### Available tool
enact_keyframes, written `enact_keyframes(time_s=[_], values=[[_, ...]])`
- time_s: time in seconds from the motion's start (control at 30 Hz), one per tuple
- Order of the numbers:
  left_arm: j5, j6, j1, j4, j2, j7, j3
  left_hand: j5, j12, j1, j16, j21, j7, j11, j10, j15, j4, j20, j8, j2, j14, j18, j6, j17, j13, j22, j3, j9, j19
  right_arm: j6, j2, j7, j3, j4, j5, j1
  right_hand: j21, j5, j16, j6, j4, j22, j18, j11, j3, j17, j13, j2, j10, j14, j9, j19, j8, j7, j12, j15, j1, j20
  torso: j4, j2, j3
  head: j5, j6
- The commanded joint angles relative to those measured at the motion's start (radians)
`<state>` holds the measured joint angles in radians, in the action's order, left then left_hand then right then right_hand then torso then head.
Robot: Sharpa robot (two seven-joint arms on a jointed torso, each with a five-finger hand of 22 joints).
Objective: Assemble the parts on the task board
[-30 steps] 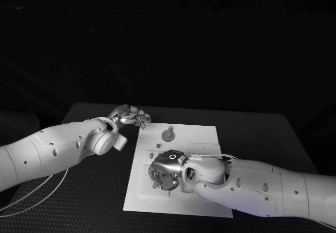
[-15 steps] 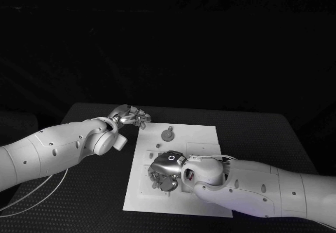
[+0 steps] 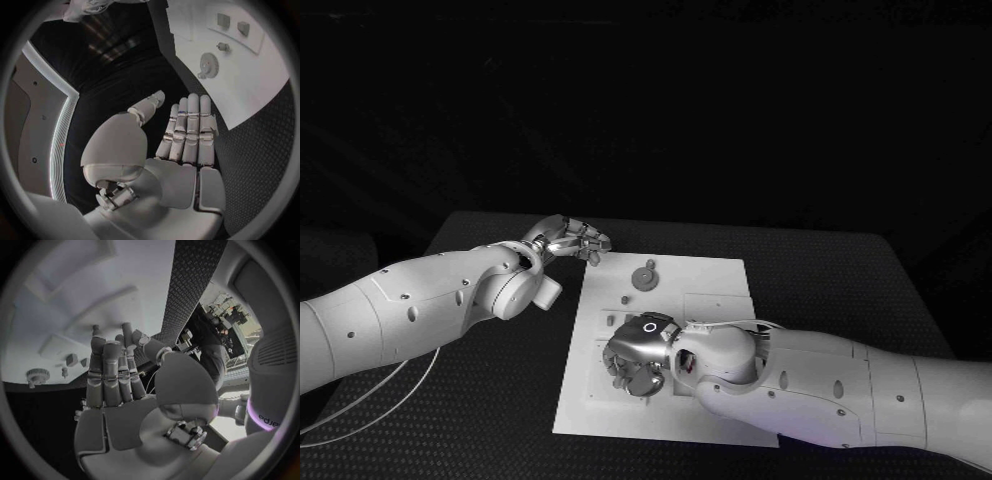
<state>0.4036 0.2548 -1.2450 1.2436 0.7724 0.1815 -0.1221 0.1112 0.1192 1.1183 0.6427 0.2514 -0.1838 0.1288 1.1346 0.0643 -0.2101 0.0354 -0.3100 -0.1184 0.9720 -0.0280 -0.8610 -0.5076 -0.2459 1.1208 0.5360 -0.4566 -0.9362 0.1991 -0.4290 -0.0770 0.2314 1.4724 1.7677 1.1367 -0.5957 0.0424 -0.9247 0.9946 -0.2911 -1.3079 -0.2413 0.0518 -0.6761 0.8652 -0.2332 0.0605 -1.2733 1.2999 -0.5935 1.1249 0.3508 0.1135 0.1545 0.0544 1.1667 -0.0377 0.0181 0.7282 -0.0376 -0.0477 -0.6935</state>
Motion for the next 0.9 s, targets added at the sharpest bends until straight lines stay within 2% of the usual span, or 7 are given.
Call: enact_keyframes(time_s=[0.03,0.4,0.47,0.67,0.8,0.9], values=[[-0.004,-0.006,-0.001,0.003,-0.002,0.013,0.001,0.006,0.005,-0.003,-0.005,-0.003,0.003,0.001,-0.007,0.001,0.005,-0.002,-0.006,-0.001,0.008,-0.019,0.005,-0.002,0.001,0.002,0.001,0.000,-0.007,-0.026,0.006,0.007,0.003,0.003,0.009,-0.003,-0.003,0.005,-0.004,0.006,-0.001,-0.007,-0.020,0.000,-0.006,0.002,0.001,-0.003,-0.008,0.002,-0.002,0.004,0.004,0.001,0.002,0.006,0.009,0.001,0.0003,0.000,0.0002,0.001,0.000],[-0.004,-0.006,-0.001,0.004,-0.002,0.012,0.001,0.006,0.005,-0.002,-0.006,-0.004,0.003,0.001,-0.007,0.001,0.005,-0.002,-0.006,-0.001,0.008,-0.019,0.005,-0.003,0.001,0.002,0.000,0.000,-0.007,-0.032,0.015,0.006,0.007,-0.006,-0.008,-0.004,0.000,0.005,-0.004,0.002,0.000,-0.008,-0.020,0.002,-0.003,0.002,0.000,0.004,-0.003,-0.002,-0.003,-0.001,0.001,0.003,-0.001,0.003,0.001,-0.001,-0.0009,0.000,0.0001,0.002,0.000],[-0.004,-0.007,-0.001,0.004,-0.001,0.012,0.001,0.006,0.005,-0.003,-0.006,-0.004,0.003,0.001,-0.007,0.001,0.005,-0.002,-0.006,-0.001,0.008,-0.019,0.005,-0.003,0.001,0.002,0.000,0.000,-0.007,-0.033,0.015,0.009,0.007,-0.007,-0.013,-0.004,0.002,0.005,-0.002,-0.005,0.000,-0.009,-0.020,0.006,0.002,0.000,0.001,0.014,0.003,-0.006,-0.002,-0.004,-0.003,0.006,-0.005,0.000,-0.007,-0.003,-0.0006,0.000,0.0004,0.002,-0.001],[-0.005,-0.006,-0.001,0.003,-0.001,0.012,0.001,0.006,0.005,-0.003,-0.006,-0.004,0.003,0.001,-0.007,0.001,0.005,-0.002,-0.006,-0.001,0.008,-0.019,0.005,-0.004,0.001,0.002,0.000,0.000,-0.007,-0.022,0.015,0.016,0.007,-0.009,-0.031,-0.004,0.002,0.005,0.000,-0.025,0.003,-0.012,-0.020,0.014,0.025,-0.003,0.002,0.065,0.022,-0.012,0.002,-0.007,-0.017,0.012,-0.016,-0.008,-0.041,-0.007,-0.0005,0.000,0.0010,0.001,-0.001],[-0.005,-0.006,-0.001,0.004,-0.001,0.012,0.001,0.006,0.005,-0.003,-0.007,-0.004,0.003,0.001,-0.007,0.001,0.005,-0.002,-0.006,-0.001,0.009,-0.019,0.005,-0.004,0.001,0.002,0.000,0.000,-0.007,-0.010,0.016,0.019,0.008,-0.010,-0.041,-0.004,0.003,0.005,-0.001,-0.040,0.007,-0.014,-0.020,0.019,0.044,-0.004,0.003,0.088,0.032,-0.014,0.006,-0.008,-0.028,0.020,-0.022,-0.013,-0.069,-0.009,-0.0003,0.000,0.0007,0.002,-0.001],[-0.005,-0.006,-0.001,0.003,-0.002,0.012,0.001,0.006,0.005,-0.003,-0.007,-0.004,0.003,0.001,-0.007,0.001,0.005,-0.002,-0.006,-0.001,0.009,-0.019,0.005,-0.004,0.001,0.002,0.000,0.000,-0.007,-0.003,0.016,0.023,0.008,-0.010,-0.047,-0.004,0.004,0.005,-0.003,-0.055,0.004,-0.014,-0.020,0.023,0.056,-0.005,0.005,0.094,0.045,-0.015,0.010,-0.009,-0.038,0.026,-0.030,-0.017,-0.079,-0.007,-0.0007,0.000,0.0007,0.002,-0.002]])
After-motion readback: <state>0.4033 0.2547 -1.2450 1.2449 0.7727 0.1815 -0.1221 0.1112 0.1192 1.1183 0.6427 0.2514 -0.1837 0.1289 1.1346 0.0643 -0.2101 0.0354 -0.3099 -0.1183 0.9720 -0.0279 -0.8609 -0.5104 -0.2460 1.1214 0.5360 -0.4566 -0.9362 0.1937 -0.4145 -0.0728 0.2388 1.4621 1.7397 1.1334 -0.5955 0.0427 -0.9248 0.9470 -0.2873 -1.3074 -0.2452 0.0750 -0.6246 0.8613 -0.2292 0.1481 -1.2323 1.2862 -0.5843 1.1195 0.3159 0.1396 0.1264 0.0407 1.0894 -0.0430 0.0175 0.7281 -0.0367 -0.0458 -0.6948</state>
